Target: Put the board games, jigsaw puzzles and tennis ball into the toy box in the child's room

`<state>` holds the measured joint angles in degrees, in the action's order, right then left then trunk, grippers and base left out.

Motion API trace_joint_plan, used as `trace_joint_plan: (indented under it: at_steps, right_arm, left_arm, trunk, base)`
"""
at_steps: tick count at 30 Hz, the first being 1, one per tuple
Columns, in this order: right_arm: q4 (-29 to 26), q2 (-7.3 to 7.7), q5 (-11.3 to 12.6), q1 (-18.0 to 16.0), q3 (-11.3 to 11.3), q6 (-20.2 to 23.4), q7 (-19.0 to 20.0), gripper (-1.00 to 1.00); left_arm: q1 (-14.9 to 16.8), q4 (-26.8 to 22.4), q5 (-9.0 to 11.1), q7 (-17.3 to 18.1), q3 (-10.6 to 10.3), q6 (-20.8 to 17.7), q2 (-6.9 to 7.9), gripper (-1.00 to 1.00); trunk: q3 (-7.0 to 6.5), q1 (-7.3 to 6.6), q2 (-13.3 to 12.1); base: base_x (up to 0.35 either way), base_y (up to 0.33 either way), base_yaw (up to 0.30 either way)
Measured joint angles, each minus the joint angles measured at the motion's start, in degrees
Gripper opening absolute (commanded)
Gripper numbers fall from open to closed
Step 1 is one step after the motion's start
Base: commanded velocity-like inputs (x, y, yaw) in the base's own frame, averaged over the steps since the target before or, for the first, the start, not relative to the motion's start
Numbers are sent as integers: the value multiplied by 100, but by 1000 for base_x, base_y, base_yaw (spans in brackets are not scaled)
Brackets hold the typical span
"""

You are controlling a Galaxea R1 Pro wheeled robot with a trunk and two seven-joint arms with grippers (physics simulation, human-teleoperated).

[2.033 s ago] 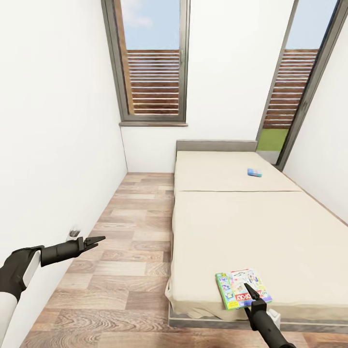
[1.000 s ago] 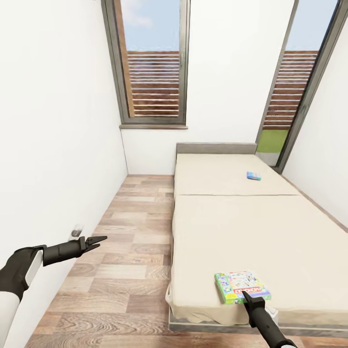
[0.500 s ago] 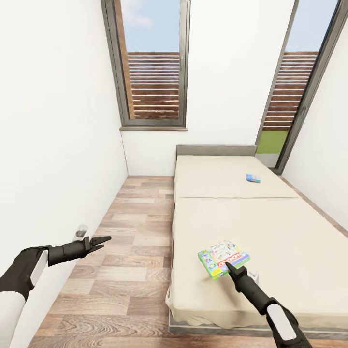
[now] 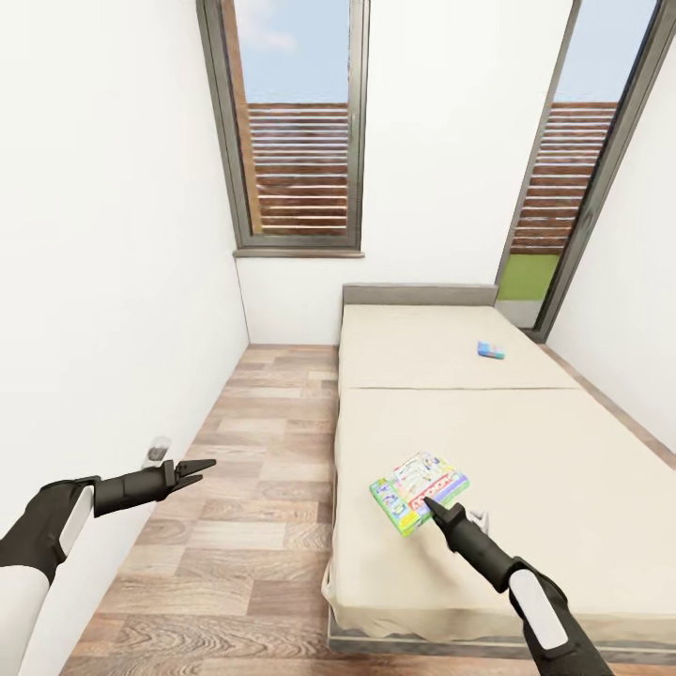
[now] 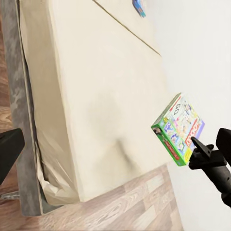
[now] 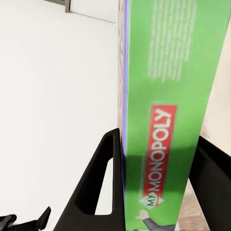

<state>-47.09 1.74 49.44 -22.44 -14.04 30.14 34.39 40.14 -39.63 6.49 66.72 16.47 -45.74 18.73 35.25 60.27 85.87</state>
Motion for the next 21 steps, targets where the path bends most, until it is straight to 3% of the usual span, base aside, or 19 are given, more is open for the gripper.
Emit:
trace_joint_plan:
  at_steps: [4,10,21]
  right_arm:
    - [-35,-20,-23,-45,69,470,-116,-100]
    - [-68,-44,-495,-377,634,779,-911,-100]
    - [-740,-100,-599,-365,993,730,-1060,-100]
  left_arm:
    - [1,-1,-4,0,1,0,-2,100]
    - [2,-1,-5,4,-1,0,6,100]
    - [-1,-2,-5,9,2,2,8,100]
  trunk:
    - [-72,-88,-161]
    - [-180,-220,-401]
    - [-377,-461,-843]
  base:
    - [0,0,0]
    - [0,0,0]
    - [0,0,0]
